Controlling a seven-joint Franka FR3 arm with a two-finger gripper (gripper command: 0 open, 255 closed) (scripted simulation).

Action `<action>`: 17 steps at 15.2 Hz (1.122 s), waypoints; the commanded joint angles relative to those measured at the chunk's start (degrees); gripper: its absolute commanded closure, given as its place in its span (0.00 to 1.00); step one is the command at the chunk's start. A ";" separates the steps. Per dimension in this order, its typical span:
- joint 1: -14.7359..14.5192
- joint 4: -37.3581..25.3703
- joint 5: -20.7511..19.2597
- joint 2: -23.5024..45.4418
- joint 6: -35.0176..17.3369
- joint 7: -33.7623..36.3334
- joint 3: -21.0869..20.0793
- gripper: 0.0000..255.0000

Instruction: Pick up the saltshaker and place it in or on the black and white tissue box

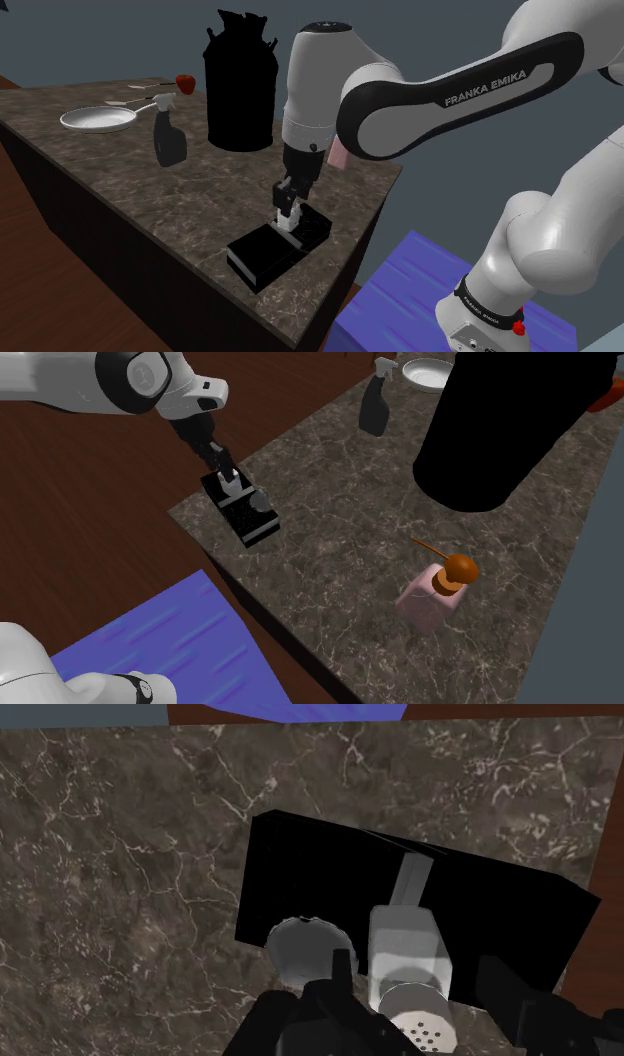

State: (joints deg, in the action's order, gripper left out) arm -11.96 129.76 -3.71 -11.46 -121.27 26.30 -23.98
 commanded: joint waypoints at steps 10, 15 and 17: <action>-0.43 -4.99 1.30 -2.57 7.34 -0.94 0.25 0.00; -0.43 -4.99 1.30 -2.57 7.34 -0.94 0.25 0.00; -0.43 -4.99 1.30 -2.57 7.34 -0.94 0.25 0.00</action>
